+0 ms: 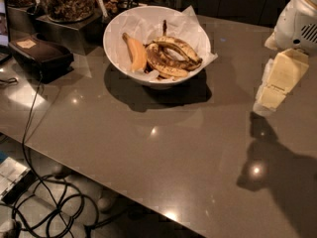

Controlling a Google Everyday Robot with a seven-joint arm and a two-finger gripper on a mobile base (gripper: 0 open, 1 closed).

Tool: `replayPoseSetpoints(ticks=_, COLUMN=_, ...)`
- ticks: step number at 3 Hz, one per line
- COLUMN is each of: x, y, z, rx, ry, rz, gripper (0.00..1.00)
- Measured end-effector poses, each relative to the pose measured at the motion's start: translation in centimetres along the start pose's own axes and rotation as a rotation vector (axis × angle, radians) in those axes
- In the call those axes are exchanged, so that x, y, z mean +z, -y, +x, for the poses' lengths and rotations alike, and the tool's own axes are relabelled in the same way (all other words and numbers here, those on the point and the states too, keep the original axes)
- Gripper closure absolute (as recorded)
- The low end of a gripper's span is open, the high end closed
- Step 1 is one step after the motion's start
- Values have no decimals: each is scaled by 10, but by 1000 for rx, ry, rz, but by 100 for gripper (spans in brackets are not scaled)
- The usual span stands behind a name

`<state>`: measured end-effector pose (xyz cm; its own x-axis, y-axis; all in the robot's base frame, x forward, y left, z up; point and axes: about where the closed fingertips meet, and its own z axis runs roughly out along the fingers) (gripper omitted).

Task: Pick banana from white bowl

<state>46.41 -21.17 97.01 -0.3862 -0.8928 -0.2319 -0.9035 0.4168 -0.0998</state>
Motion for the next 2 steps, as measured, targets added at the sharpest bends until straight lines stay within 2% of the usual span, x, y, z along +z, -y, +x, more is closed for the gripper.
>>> replayPoseSetpoints(ticks=1, x=9, y=15, z=-17, rx=27, ry=-1, rz=-39, gripper=0)
replayPoseSetpoints(ticks=2, x=8, y=21, z=-23, rx=25, ry=21, rz=-13, gripper=0)
